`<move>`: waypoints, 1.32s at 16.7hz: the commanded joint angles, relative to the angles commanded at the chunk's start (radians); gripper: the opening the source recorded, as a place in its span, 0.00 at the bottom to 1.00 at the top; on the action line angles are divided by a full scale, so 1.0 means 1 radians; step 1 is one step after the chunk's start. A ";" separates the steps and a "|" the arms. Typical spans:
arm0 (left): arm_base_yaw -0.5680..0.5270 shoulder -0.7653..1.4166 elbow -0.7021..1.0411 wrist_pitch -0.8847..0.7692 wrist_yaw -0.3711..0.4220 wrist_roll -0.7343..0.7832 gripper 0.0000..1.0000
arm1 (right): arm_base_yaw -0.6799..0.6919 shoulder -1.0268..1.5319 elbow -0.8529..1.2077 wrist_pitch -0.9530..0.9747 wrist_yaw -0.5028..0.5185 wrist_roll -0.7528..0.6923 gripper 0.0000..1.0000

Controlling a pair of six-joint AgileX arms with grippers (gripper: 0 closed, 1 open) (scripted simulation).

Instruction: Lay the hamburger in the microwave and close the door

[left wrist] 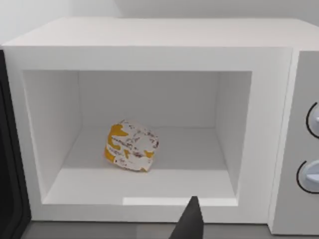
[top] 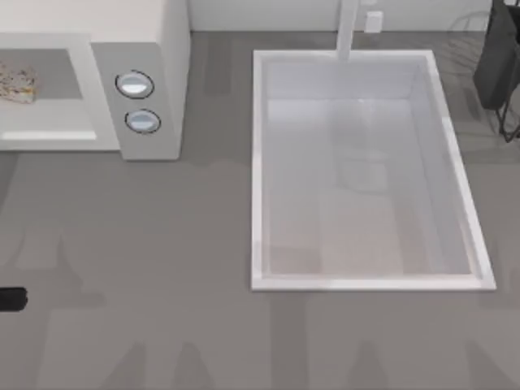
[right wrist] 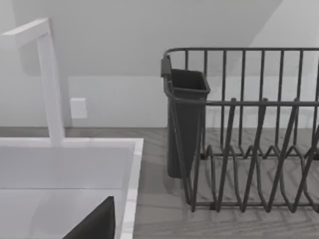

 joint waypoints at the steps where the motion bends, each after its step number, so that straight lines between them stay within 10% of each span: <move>1: 0.000 0.000 0.000 0.000 0.000 0.000 0.25 | 0.000 0.000 0.000 0.000 0.000 0.000 1.00; 5: 0.000 0.000 0.000 0.000 0.000 0.000 0.00 | 0.000 0.000 0.000 0.000 0.000 0.000 1.00; 15: -0.016 -0.007 0.003 -0.010 -0.017 0.000 0.00 | 0.000 0.000 0.000 0.000 0.000 0.000 1.00; 22: -0.243 -0.093 0.034 -0.125 -0.244 -0.001 0.00 | 0.000 0.000 0.000 0.000 0.000 0.000 1.00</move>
